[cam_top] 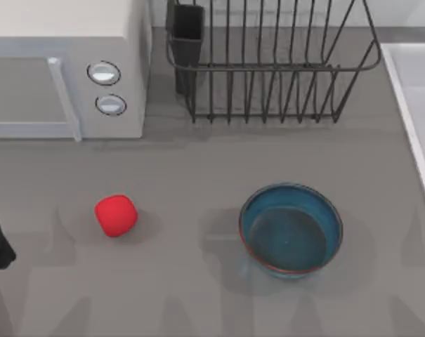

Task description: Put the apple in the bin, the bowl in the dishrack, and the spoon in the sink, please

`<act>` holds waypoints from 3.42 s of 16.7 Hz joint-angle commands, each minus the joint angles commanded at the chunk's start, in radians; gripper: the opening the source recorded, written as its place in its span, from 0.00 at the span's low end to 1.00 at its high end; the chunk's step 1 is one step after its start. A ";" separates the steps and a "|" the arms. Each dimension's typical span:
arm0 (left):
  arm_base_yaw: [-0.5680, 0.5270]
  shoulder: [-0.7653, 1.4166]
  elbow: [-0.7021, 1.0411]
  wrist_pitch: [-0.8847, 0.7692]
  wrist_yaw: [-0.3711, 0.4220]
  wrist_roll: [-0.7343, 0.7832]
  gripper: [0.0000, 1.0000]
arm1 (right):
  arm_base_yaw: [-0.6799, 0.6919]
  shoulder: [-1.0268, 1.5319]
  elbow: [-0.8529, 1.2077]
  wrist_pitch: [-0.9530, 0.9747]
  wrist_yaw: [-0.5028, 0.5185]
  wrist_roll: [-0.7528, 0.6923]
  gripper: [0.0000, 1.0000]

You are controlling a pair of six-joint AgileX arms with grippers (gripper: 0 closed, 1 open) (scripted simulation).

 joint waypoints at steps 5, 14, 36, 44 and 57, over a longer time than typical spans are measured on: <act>-0.018 0.056 0.023 -0.034 0.001 0.028 1.00 | 0.000 0.000 0.000 0.000 0.000 0.000 1.00; -0.168 0.594 0.355 -0.327 -0.002 0.230 1.00 | 0.000 0.000 0.000 0.000 0.000 0.000 1.00; -0.421 1.912 1.376 -1.026 -0.007 0.561 1.00 | 0.000 0.000 0.000 0.000 0.000 0.000 1.00; -0.418 1.959 1.310 -0.911 -0.007 0.564 1.00 | 0.000 0.000 0.000 0.000 0.000 0.000 1.00; -0.418 2.023 1.232 -0.771 -0.006 0.566 0.62 | 0.000 0.000 0.000 0.000 0.000 0.000 1.00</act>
